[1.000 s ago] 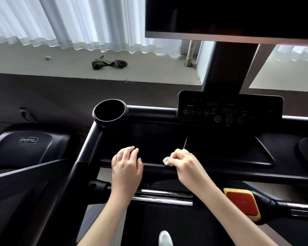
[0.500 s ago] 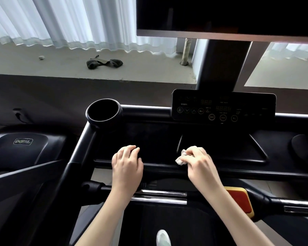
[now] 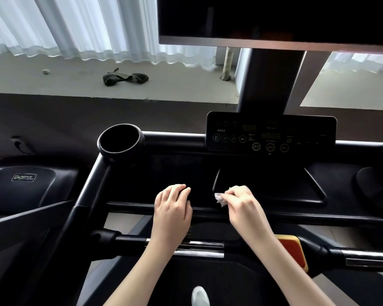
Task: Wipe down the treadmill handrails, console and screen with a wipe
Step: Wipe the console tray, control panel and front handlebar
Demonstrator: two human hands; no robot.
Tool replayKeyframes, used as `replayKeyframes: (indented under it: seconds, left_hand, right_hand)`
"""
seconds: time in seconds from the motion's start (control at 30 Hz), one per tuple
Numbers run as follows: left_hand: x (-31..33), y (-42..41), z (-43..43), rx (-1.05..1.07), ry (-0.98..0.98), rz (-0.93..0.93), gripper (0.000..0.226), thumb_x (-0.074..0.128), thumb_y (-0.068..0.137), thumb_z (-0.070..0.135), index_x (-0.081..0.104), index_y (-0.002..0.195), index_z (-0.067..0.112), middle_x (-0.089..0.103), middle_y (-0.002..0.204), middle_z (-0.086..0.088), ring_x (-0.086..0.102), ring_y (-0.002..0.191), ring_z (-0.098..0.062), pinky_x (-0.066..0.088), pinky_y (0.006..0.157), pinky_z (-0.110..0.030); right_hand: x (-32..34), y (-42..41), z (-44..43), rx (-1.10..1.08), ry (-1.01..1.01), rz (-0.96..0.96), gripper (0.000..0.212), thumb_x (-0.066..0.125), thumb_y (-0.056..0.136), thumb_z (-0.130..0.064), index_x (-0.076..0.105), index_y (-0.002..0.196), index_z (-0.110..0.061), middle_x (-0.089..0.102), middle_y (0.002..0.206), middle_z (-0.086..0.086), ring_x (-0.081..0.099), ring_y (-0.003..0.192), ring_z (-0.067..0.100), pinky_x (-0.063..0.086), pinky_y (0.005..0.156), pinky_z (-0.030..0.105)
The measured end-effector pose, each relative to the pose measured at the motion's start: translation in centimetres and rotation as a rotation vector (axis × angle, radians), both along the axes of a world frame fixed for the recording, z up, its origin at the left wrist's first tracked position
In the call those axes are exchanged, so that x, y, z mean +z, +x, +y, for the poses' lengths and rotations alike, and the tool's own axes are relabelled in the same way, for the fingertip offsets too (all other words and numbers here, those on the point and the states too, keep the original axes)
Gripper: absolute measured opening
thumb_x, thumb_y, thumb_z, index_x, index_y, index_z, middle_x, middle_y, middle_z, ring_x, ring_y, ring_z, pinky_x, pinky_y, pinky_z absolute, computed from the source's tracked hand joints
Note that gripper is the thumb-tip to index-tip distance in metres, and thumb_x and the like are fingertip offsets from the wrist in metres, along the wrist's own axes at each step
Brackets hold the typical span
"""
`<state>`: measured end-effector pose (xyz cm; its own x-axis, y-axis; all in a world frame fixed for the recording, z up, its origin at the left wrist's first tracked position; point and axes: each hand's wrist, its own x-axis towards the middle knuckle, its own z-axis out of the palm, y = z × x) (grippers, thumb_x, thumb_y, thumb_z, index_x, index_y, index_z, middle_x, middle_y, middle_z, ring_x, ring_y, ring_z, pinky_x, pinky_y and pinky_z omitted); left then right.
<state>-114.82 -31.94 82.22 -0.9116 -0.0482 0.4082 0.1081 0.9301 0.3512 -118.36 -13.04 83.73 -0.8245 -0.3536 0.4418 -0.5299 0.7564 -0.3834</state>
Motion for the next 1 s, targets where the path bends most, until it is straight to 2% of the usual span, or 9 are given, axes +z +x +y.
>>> replayKeyframes:
  seconds: [0.07, 0.17, 0.23, 0.3, 0.43, 0.5, 0.67, 0.83, 1.0]
  left_hand:
    - [0.0, 0.0, 0.0, 0.004, -0.005, -0.002, 0.039, 0.039, 0.088, 0.024, 0.068, 0.111, 0.009, 0.063, 0.114, 0.0, 0.05, 0.113, -0.016, 0.031, 0.101, -0.03]
    - [0.1, 0.1, 0.1, 0.009, -0.007, -0.004, 0.039, 0.039, 0.088, 0.023, 0.069, 0.111, 0.009, 0.064, 0.114, -0.001, 0.049, 0.113, -0.016, 0.03, 0.101, -0.031]
    - [0.1, 0.1, 0.1, 0.014, -0.013, -0.008, 0.039, 0.04, 0.088, 0.023, 0.069, 0.111, 0.009, 0.064, 0.114, -0.001, 0.051, 0.113, -0.017, 0.03, 0.101, -0.031]
    - [0.1, 0.1, 0.1, 0.012, -0.017, -0.013, 0.039, 0.04, 0.088, 0.023, 0.069, 0.111, 0.009, 0.064, 0.114, 0.0, 0.053, 0.113, -0.018, 0.031, 0.101, -0.031]
    - [0.2, 0.1, 0.2, 0.024, -0.026, -0.025, 0.039, 0.04, 0.087, 0.023, 0.069, 0.11, 0.01, 0.063, 0.114, 0.001, 0.053, 0.113, -0.017, 0.034, 0.1, -0.032]
    - [0.3, 0.1, 0.2, 0.023, -0.022, -0.026, 0.039, 0.04, 0.087, 0.023, 0.069, 0.11, 0.011, 0.063, 0.114, 0.001, 0.053, 0.113, -0.016, 0.032, 0.101, -0.03]
    - [0.3, 0.1, 0.2, 0.024, -0.012, -0.031, 0.038, 0.041, 0.087, 0.023, 0.069, 0.11, 0.01, 0.064, 0.114, 0.001, 0.053, 0.113, -0.016, 0.029, 0.102, -0.028]
    - [0.3, 0.0, 0.2, 0.033, 0.002, -0.034, 0.038, 0.042, 0.086, 0.023, 0.069, 0.11, 0.01, 0.063, 0.114, 0.003, 0.052, 0.113, -0.015, 0.028, 0.103, -0.027]
    - [0.2, 0.0, 0.2, 0.036, 0.004, -0.041, 0.038, 0.042, 0.087, 0.023, 0.069, 0.11, 0.011, 0.063, 0.115, 0.003, 0.052, 0.114, -0.014, 0.031, 0.102, -0.027]
  right_hand:
    - [0.0, -1.7, 0.7, -0.117, -0.034, 0.003, 0.021, 0.076, 0.072, 0.01, 0.075, 0.085, -0.006, 0.062, 0.073, -0.001, 0.058, 0.074, 0.02, 0.055, 0.053, 0.031]
    - [0.0, -4.0, 0.2, -0.278, -0.142, 0.026, 0.021, 0.076, 0.069, 0.014, 0.074, 0.083, -0.002, 0.065, 0.072, 0.005, 0.059, 0.07, 0.026, 0.055, 0.054, 0.035]
    - [0.0, -4.0, -0.8, -0.188, -0.14, 0.018, 0.019, 0.077, 0.07, 0.01, 0.074, 0.082, -0.004, 0.067, 0.073, 0.004, 0.059, 0.07, 0.024, 0.054, 0.059, 0.033]
    - [-0.1, -3.9, -0.7, -0.084, -0.088, 0.039, 0.015, 0.08, 0.07, 0.004, 0.074, 0.079, -0.006, 0.067, 0.072, 0.0, 0.059, 0.069, 0.021, 0.053, 0.057, 0.029]
    - [0.1, -6.8, 0.3, -0.296, -0.095, 0.092, 0.015, 0.081, 0.067, 0.006, 0.073, 0.071, -0.006, 0.062, 0.066, 0.004, 0.06, 0.067, 0.028, 0.052, 0.049, 0.034]
    - [0.1, -7.2, -0.6, -0.347, -0.075, 0.132, 0.018, 0.083, 0.062, 0.009, 0.074, 0.071, -0.005, 0.062, 0.066, 0.005, 0.06, 0.067, 0.03, 0.052, 0.053, 0.034]
    - [-0.4, -6.3, 0.9, -0.151, 0.053, 0.21, 0.027, 0.083, 0.065, 0.004, 0.078, 0.087, -0.01, 0.071, 0.078, -0.002, 0.065, 0.083, 0.028, 0.051, 0.075, 0.04]
    - [-0.4, -7.9, 0.6, -0.323, -0.038, 0.141, 0.031, 0.078, 0.06, 0.017, 0.076, 0.084, -0.003, 0.065, 0.076, 0.01, 0.062, 0.07, 0.032, 0.054, 0.058, 0.036]
    - [-0.3, -7.7, -0.5, -0.214, -0.004, 0.123, 0.027, 0.077, 0.066, 0.013, 0.074, 0.091, 0.002, 0.062, 0.081, 0.014, 0.06, 0.067, 0.032, 0.05, 0.048, 0.034]
